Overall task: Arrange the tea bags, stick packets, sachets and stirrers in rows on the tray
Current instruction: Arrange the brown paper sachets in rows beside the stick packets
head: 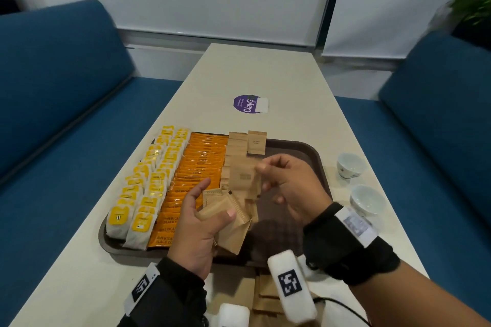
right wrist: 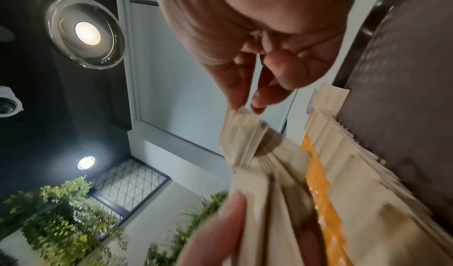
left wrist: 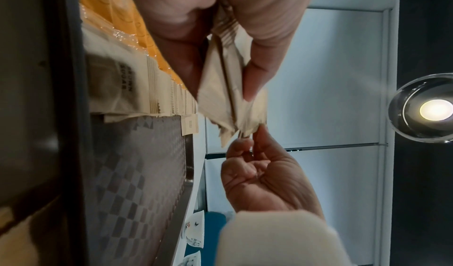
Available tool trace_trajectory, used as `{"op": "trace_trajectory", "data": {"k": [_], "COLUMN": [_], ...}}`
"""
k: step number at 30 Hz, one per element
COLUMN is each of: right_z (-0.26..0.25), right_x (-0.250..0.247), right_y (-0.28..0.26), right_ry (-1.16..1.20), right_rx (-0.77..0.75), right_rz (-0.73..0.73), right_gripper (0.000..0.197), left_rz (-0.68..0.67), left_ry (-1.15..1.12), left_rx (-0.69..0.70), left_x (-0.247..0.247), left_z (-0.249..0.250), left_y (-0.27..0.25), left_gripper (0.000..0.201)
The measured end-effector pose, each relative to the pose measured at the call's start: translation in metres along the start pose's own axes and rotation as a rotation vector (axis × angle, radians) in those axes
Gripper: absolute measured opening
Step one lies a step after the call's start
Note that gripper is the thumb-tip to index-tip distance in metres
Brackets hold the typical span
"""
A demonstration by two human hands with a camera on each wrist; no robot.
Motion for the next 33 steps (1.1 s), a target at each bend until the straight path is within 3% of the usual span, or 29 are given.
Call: {"op": "trace_trajectory", "data": {"k": [3, 6, 10, 11, 12, 13, 14, 15, 17, 19, 21, 25, 30, 33], "right_z": [-0.008, -0.01, 0.007, 0.011, 0.009, 0.009, 0.017, 0.028, 0.036, 0.037, 0.028, 0.029, 0.029, 0.016], "right_x": [-0.023, -0.043, -0.034, -0.029, -0.026, -0.022, -0.022, -0.024, -0.021, -0.017, -0.015, -0.013, -0.02, -0.026], "right_y": [0.04, 0.09, 0.145, 0.15, 0.154, 0.155, 0.164, 0.17, 0.175, 0.181, 0.18, 0.179, 0.176, 0.15], "right_ry": [-0.041, -0.244, -0.35, -0.464, -0.743, -0.853, -0.826, -0.64, -0.42, -0.534, -0.737, -0.836, -0.518, -0.461], "right_rx": [0.004, 0.016, 0.104, 0.165, 0.112, 0.083, 0.124, 0.23, 0.293, 0.33, 0.28, 0.248, 0.178, 0.115], "right_rz": [0.122, 0.239, 0.168, 0.153, 0.144, 0.132, 0.108, 0.092, 0.095, 0.091, 0.075, 0.07, 0.067, 0.095], "right_gripper": [0.014, 0.018, 0.029, 0.033, 0.035, 0.036, 0.036, 0.035, 0.036, 0.04, 0.045, 0.049, 0.04, 0.019], "left_rz": [0.008, 0.021, 0.007, 0.002, -0.005, -0.009, -0.012, -0.013, -0.014, -0.012, -0.008, 0.0, 0.004, 0.002], "left_ry": [-0.001, 0.004, -0.012, -0.016, -0.018, -0.018, -0.02, -0.022, -0.028, -0.033, -0.035, -0.041, -0.036, -0.033], "left_rx": [-0.009, -0.032, -0.053, -0.05, -0.045, -0.04, -0.032, -0.026, -0.019, -0.019, -0.025, -0.045, -0.062, -0.072], "left_x": [-0.003, -0.008, -0.01, -0.01, -0.01, -0.01, -0.01, -0.011, -0.013, -0.015, -0.017, -0.018, -0.017, -0.013], "left_z": [0.003, 0.004, 0.005, 0.006, 0.007, 0.008, 0.009, 0.01, 0.012, 0.012, 0.01, 0.005, 0.002, 0.001], "left_y": [0.004, 0.004, 0.002, 0.002, 0.001, 0.001, 0.001, 0.002, 0.002, 0.003, 0.003, 0.003, -0.002, -0.005], "left_gripper": [0.068, 0.071, 0.078, 0.078, 0.078, 0.078, 0.078, 0.077, 0.077, 0.076, 0.076, 0.077, 0.078, 0.075]}}
Point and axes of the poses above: each hand's wrist, its own y-axis towards the middle knuckle, its own x-axis out of the palm, z = x × y, the point moved 9 cm from there along y, towards the middle knuckle, and after that the axes turned 14 degrees about -y, right-handed, at the moved point
